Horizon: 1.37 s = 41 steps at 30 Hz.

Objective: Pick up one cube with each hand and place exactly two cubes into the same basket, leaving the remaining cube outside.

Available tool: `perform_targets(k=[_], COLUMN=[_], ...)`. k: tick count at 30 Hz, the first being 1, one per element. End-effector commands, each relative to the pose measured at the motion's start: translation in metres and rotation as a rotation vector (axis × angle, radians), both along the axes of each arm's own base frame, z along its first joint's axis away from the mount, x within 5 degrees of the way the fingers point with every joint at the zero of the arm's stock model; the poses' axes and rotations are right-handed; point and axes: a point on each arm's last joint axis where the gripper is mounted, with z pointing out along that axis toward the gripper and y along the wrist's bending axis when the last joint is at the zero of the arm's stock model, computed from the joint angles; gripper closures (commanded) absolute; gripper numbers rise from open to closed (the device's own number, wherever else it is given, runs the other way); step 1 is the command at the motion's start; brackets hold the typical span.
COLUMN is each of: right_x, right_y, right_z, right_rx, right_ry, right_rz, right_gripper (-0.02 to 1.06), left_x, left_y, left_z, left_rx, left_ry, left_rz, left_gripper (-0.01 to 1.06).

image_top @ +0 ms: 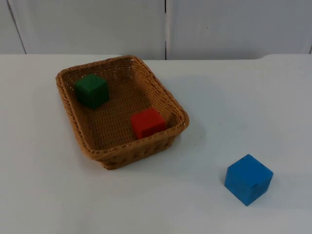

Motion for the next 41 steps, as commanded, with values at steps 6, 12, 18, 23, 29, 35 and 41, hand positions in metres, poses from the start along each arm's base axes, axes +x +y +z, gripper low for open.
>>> perform_targets(k=[6, 12, 18, 23, 29, 35, 41], right_x=[0.0, 0.0, 0.0, 0.0, 0.0, 0.0, 0.0], right_y=[0.0, 0.0, 0.0, 0.0, 0.0, 0.0, 0.0], right_z=[0.0003, 0.0003, 0.0003, 0.0003, 0.0003, 0.0003, 0.0003], right_rx=[0.002, 0.002, 0.002, 0.002, 0.002, 0.002, 0.002], right_ry=[-0.008, -0.008, -0.008, -0.008, -0.008, -0.008, -0.008], right_rz=[-0.009, -0.009, -0.009, -0.009, -0.009, -0.009, -0.009], right_gripper=[-0.01, -0.01, -0.01, -0.01, -0.01, -0.01, -0.01], left_x=[0.0003, 0.0003, 0.0003, 0.0003, 0.0003, 0.0011, 0.0021], left_y=[0.0, 0.0, 0.0, 0.0, 0.0, -0.0002, -0.0009], left_z=[-0.0008, -0.0008, -0.0008, -0.0008, -0.0008, -0.0008, -0.0008], left_rx=[-0.007, -0.007, -0.007, -0.007, -0.007, -0.003, -0.003], left_ry=[-0.005, -0.005, -0.005, -0.005, -0.005, -0.006, -0.006], left_rz=[0.003, 0.003, 0.003, 0.003, 0.003, 0.077, 0.173], left_gripper=[0.0, 0.0, 0.0, 0.0, 0.0, 0.0, 0.0])
